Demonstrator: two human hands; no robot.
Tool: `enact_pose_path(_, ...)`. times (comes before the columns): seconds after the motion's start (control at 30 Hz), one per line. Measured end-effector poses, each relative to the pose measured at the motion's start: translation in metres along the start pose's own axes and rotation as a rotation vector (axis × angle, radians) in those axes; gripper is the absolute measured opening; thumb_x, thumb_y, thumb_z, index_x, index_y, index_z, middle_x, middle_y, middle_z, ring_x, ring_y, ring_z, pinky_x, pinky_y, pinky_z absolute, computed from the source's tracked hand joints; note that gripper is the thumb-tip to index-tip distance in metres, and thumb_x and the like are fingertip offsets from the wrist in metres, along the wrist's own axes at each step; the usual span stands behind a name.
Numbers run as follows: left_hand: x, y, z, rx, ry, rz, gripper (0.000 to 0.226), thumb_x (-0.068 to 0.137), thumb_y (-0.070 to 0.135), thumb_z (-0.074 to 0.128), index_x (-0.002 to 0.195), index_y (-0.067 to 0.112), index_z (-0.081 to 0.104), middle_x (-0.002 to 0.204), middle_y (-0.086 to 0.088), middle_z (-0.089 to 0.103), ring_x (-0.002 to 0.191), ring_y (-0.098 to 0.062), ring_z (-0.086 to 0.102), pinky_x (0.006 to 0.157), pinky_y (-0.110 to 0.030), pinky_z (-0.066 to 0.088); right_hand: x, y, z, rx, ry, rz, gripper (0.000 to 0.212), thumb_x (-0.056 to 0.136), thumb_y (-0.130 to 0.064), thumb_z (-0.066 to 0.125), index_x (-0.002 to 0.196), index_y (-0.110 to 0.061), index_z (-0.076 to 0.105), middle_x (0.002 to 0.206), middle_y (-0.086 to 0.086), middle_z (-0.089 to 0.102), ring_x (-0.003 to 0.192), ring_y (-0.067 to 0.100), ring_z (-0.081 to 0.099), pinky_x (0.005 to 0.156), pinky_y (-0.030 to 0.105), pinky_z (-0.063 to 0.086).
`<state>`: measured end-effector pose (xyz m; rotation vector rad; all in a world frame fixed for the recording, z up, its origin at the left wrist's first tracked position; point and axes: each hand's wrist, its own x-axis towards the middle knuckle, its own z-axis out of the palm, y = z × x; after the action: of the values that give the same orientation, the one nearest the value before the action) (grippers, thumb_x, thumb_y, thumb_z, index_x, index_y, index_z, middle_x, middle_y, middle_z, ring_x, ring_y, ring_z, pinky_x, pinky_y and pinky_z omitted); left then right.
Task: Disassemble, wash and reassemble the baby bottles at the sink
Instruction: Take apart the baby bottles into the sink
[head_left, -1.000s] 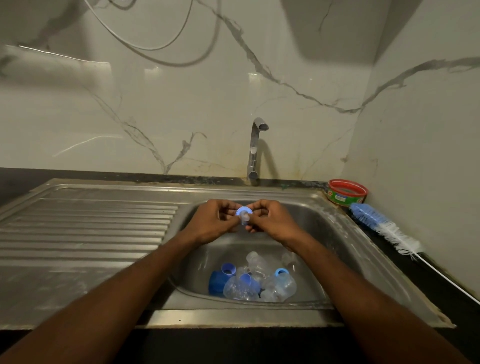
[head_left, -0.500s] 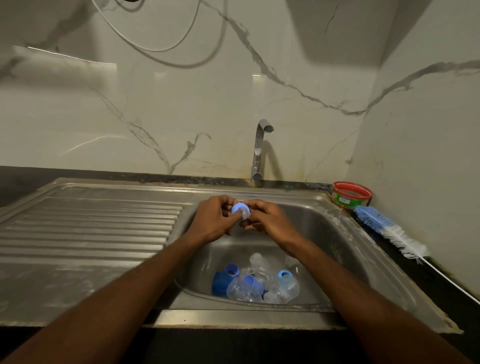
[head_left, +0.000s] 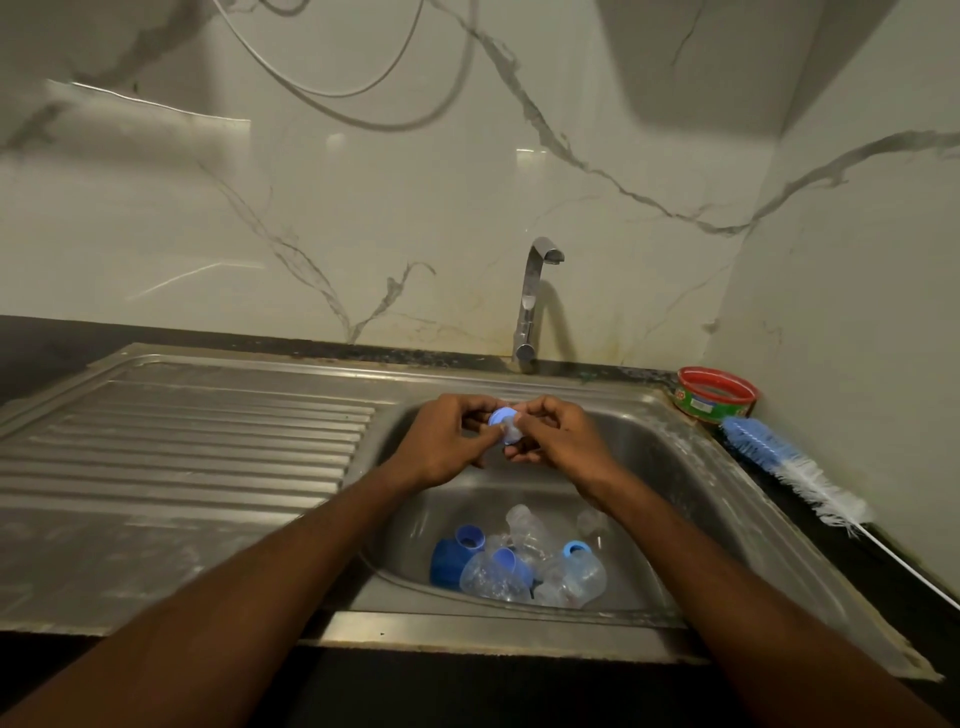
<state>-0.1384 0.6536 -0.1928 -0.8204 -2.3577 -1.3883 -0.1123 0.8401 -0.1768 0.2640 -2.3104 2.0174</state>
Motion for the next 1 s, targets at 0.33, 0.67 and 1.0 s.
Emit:
enact_pose_path(0.33, 0.002, -0.004, 0.001, -0.054, -0.068, 0.024, 0.039, 0.093, 0.027, 0.072, 0.132, 0.021, 0.066, 0.116, 0.007, 0.071, 0.102, -0.003, 0.067, 0.066, -0.022, 0.059, 0.001, 0.003, -0.003, -0.138, 0.066, -0.022, 0.023, 0.082, -0.005, 0.081, 0.098, -0.006, 0.065, 0.088, 0.016, 0.075, 0.079, 0.028, 0.076, 0.069, 0.038, 0.064)
enact_pose_path(0.67, 0.002, -0.003, 0.001, 0.069, 0.003, 0.067, 0.040, 0.089, 0.037, 0.073, 0.126, 0.022, 0.067, 0.109, 0.011, 0.068, 0.099, 0.005, 0.064, 0.058, -0.018, 0.057, -0.004, -0.002, 0.002, -0.082, 0.055, -0.020, 0.020, 0.087, -0.007, 0.075, 0.104, -0.004, 0.065, 0.089, 0.015, 0.075, 0.081, 0.027, 0.076, 0.069, 0.034, 0.063)
enact_pose_path(1.0, 0.005, -0.002, -0.003, 0.125, 0.125, 0.051, 0.035, 0.087, 0.037, 0.078, 0.116, 0.018, 0.074, 0.097, 0.006, 0.075, 0.082, 0.000, 0.069, 0.056, -0.014, 0.053, -0.007, -0.006, 0.006, 0.026, -0.035, -0.032, 0.028, 0.090, -0.006, 0.074, 0.116, -0.002, 0.063, 0.102, 0.022, 0.072, 0.089, 0.030, 0.076, 0.078, 0.035, 0.063)
